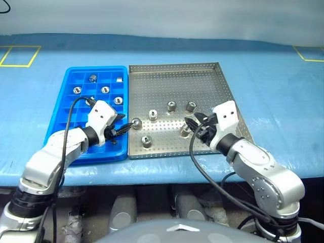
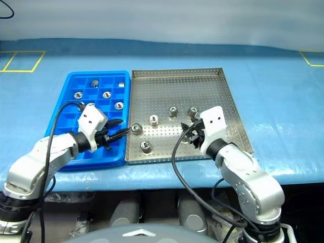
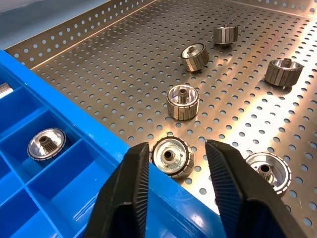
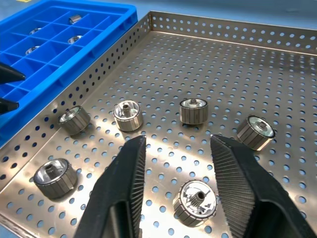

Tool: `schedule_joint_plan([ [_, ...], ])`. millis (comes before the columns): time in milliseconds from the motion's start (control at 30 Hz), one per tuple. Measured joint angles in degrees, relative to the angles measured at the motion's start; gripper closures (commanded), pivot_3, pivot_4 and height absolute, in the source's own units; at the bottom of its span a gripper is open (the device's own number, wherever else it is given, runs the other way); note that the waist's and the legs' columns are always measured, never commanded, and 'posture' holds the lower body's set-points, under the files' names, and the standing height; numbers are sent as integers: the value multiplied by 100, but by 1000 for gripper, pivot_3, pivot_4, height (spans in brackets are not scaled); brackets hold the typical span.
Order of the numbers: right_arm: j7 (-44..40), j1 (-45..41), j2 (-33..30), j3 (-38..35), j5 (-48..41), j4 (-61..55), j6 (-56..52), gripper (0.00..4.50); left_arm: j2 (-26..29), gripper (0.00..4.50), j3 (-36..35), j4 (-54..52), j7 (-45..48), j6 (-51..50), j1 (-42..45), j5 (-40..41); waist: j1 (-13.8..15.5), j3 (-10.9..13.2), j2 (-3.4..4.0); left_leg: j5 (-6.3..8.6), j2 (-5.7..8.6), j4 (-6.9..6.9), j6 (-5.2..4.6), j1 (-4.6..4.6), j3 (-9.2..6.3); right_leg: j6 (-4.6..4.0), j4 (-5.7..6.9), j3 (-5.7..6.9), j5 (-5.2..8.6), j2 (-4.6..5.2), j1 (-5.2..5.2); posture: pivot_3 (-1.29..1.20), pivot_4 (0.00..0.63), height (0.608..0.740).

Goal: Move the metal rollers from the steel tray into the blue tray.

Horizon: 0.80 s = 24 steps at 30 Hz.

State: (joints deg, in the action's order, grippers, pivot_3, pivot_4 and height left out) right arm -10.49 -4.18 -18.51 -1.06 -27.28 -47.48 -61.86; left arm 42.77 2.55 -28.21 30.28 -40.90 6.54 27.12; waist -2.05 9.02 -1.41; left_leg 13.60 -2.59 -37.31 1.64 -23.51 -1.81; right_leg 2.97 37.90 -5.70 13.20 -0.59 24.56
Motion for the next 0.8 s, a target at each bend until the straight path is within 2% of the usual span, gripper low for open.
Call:
schedule_joint_plan([
  [100,-88,-3,-110,97,-38,0,-35,573,52,233,-32,-16,96,-21,-80,-16,2,0,0,0,2,-7,0,-1,5,7,-4,-4,-4,2,-2,62,150,740],
  [133,-114,-8,-167,154,-40,1,-78,247,82,0,-36,-21,116,-35,-125,-27,6,0,-1,0,2,-8,0,-2,5,7,-4,-4,-4,3,-2,62,150,740],
  [167,-130,-6,-182,186,-43,1,-96,18,100,0,-35,-22,127,-46,-146,-43,8,0,-1,0,2,-8,0,-2,5,7,-4,-4,-4,3,-2,62,150,740],
  [600,-143,-9,-390,309,-60,0,-331,18,53,0,-39,-111,139,-264,-165,-226,62,1,-1,0,1,-8,0,-3,4,8,-3,-4,-5,1,-1,65,150,740],
  [700,-13,-26,-343,305,-1,8,-371,18,-3,0,1,-85,158,-268,112,-231,82,1,-2,0,2,-11,0,-5,3,9,-3,-4,-5,0,-1,73,150,740],
  [800,59,-79,-270,334,15,23,-373,18,-46,0,346,280,493,-227,1061,-325,146,3,-4,-1,5,-24,-1,-7,-4,13,-1,-1,-8,-3,-6,73,150,740],
])
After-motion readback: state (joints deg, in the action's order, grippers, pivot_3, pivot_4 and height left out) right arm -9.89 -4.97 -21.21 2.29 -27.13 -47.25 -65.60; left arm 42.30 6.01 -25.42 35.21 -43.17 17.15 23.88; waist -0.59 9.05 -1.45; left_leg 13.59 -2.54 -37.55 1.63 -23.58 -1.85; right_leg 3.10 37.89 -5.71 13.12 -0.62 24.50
